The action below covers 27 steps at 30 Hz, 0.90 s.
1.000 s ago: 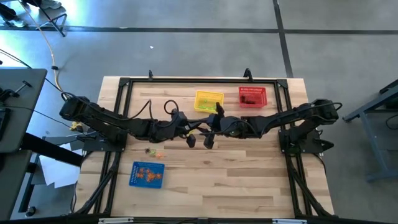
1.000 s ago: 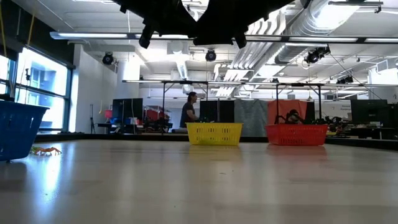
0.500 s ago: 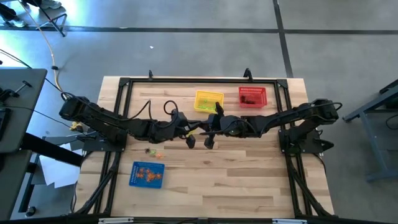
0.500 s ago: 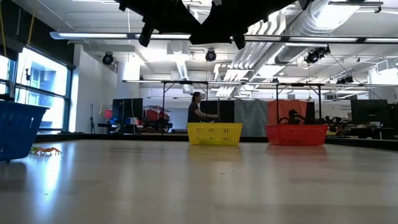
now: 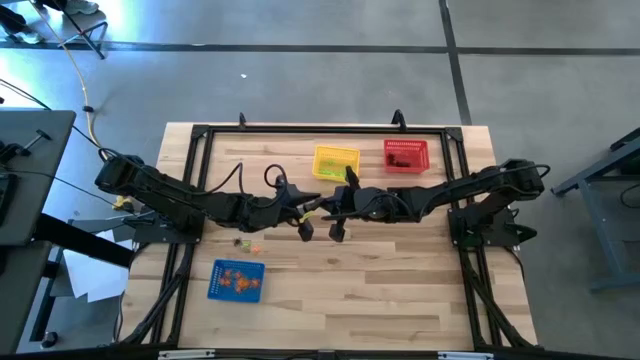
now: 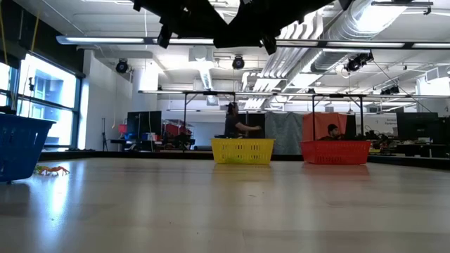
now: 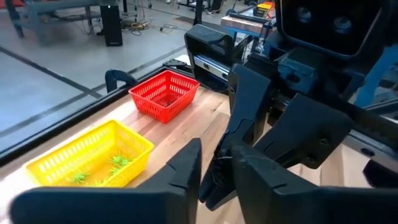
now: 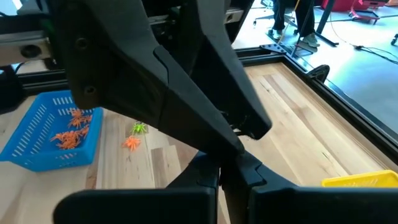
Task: Sort Halloween decoration
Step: Put the black spider toy into the red bin
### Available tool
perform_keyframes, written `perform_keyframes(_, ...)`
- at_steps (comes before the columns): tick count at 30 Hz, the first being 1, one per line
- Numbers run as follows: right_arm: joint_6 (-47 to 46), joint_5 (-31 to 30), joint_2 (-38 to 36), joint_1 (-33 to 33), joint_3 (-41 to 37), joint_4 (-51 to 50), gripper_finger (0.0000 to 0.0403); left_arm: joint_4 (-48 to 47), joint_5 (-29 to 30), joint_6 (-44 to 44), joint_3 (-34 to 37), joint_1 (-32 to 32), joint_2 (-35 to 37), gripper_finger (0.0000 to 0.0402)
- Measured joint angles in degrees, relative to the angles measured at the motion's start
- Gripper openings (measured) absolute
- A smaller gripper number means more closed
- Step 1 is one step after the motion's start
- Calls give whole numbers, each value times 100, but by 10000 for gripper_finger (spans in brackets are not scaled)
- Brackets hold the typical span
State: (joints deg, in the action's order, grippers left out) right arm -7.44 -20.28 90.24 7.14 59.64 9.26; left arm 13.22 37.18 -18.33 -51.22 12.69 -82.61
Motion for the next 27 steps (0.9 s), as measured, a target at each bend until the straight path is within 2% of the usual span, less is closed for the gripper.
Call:
perform_keyframes(7, -33, -16, 0, 0, 2, -19, 0, -6, 139, 97, 0, 9, -4, 117)
perform_keyframes(15, -162, -89, -2, -2, 17, -227, 0, 23, 36, 101, 0, 16, -15, 127)
perform_keyframes(24, -461, -783, -4, -281, 20, -814, 0, 35, 12, 102, 2, 109, -15, 127)
perform_keyframes(27, -549, -1262, -76, -421, 20, -1335, 0, 29, 16, 103, 2, 136, -15, 127)
